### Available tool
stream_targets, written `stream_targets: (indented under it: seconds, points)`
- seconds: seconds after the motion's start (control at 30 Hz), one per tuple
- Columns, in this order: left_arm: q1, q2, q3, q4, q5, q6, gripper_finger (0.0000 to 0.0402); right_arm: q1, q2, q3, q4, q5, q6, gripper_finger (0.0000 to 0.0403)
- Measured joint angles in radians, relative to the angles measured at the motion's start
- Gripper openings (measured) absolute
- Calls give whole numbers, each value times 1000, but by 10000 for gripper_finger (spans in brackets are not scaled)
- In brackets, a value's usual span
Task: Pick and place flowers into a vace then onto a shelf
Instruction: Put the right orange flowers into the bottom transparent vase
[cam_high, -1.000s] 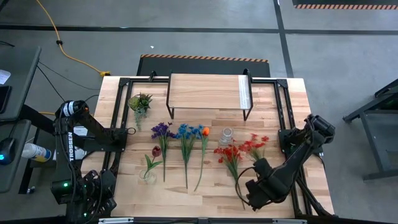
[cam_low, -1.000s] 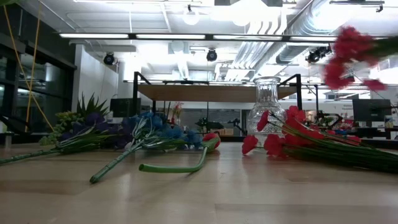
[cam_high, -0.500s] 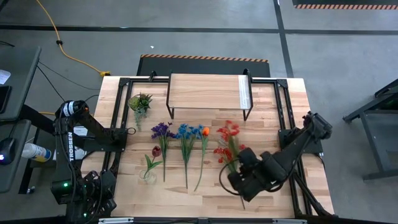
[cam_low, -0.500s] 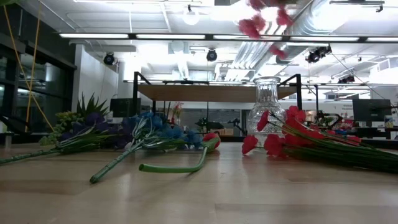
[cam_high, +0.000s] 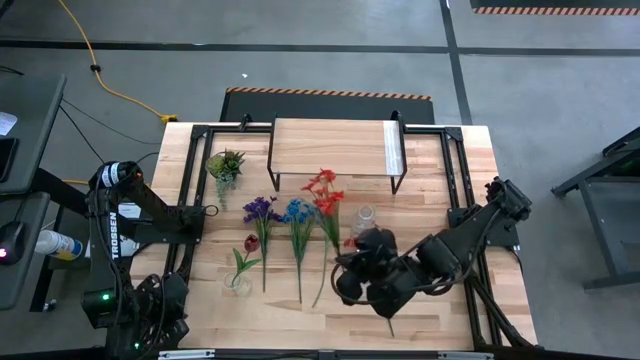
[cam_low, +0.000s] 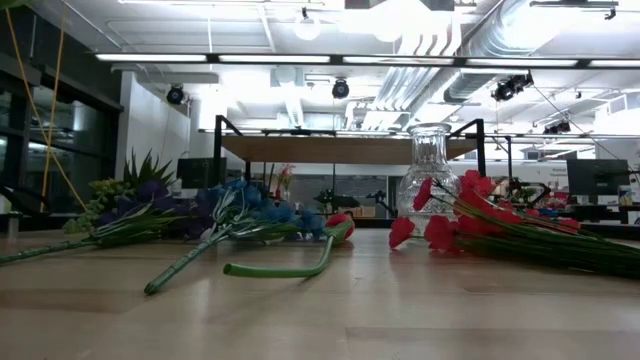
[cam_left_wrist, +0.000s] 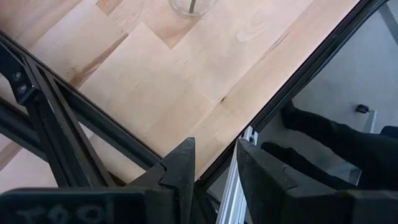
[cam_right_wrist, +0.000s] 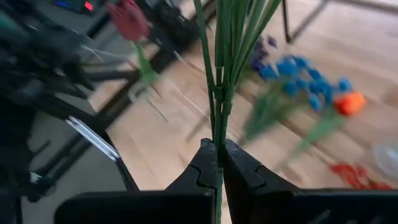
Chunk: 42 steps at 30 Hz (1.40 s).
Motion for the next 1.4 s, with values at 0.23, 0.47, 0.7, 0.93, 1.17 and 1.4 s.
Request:
stream_targets:
  seconds: [0.23, 0.47, 0.7, 0.93, 1.17, 1.4]
  points:
    - [0, 0, 1, 0, -23, 0, 152, 0, 0, -3, 170, 99, -164, 0]
    - [0, 0, 1, 14, -70, 43, 152, 2, 0, -4, 270, 101, -329, 0]
    - [0, 0, 1, 68, -166, 102, 152, 10, 2, -4, 386, 74, -450, 0]
    - [1, -3, 1, 130, -265, 158, 152, 3, 81, -4, 589, -8, -564, 0]
    - [0, -33, 2, 237, -421, 271, 152, -39, 187, -4, 830, -187, -652, 0]
    - [0, -82, 2, 374, -611, 486, 152, -58, 253, -4, 1015, -315, -718, 0]
